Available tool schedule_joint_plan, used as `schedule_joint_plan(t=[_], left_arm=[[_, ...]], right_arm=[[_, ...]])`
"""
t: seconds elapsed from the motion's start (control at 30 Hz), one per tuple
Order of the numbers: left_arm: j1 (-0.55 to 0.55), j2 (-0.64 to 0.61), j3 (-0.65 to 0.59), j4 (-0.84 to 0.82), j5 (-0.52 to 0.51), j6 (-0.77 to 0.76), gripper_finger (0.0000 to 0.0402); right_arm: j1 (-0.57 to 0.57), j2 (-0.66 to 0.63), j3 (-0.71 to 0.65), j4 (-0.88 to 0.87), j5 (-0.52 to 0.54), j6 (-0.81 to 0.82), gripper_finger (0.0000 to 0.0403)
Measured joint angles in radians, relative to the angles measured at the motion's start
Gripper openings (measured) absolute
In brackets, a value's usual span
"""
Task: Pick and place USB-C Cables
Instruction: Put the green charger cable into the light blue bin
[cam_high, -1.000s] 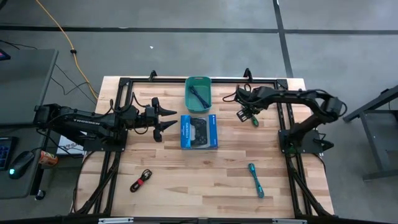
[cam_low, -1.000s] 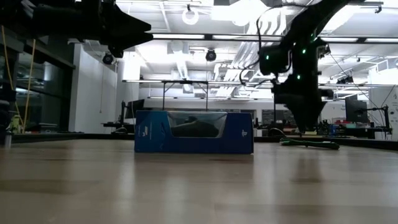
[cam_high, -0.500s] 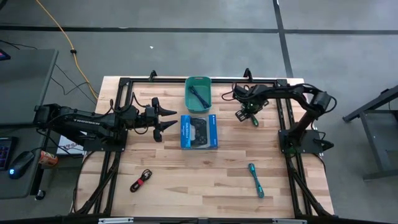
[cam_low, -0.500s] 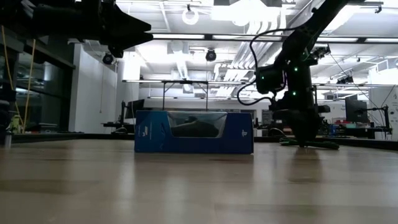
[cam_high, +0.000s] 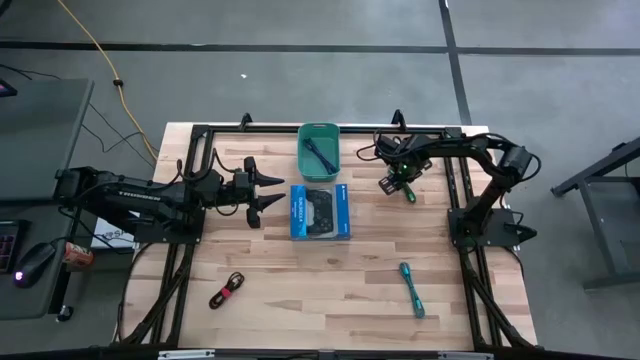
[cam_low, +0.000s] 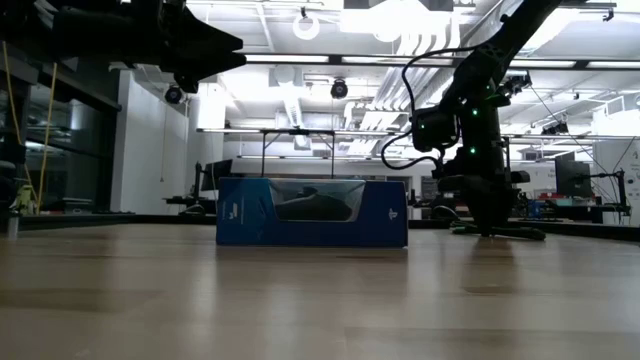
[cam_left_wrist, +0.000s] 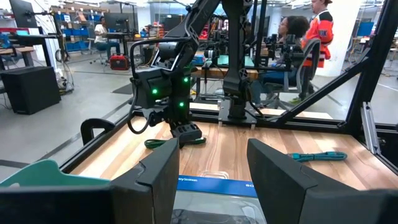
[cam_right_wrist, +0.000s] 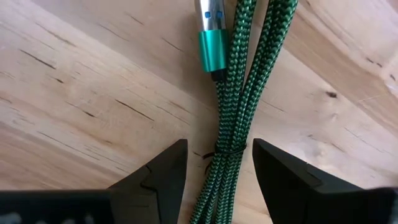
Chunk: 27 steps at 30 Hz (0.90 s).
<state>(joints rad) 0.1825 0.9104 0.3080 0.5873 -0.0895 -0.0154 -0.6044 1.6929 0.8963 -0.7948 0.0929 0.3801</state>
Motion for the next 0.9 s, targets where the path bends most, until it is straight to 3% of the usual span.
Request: schedule_joint_plan(t=[0.4, 0.8, 0.9], left_arm=[[0.001, 0.000, 0.000, -0.001, 0.000, 0.000, 0.0170], [0.000, 0.000, 0.000, -0.008, 0.000, 0.000, 0.0170], [0.000, 0.000, 0.000, -0.008, 0.000, 0.000, 0.0170]], right_arm=[[0.000, 0.001, -0.002, 0.006, 0.007, 0.004, 0.0164], [0.003, 0.002, -0.002, 0.023, -0.008, 0.003, 0.0026], [0.002, 0.002, -0.002, 0.026, -0.010, -0.011, 0.0011]])
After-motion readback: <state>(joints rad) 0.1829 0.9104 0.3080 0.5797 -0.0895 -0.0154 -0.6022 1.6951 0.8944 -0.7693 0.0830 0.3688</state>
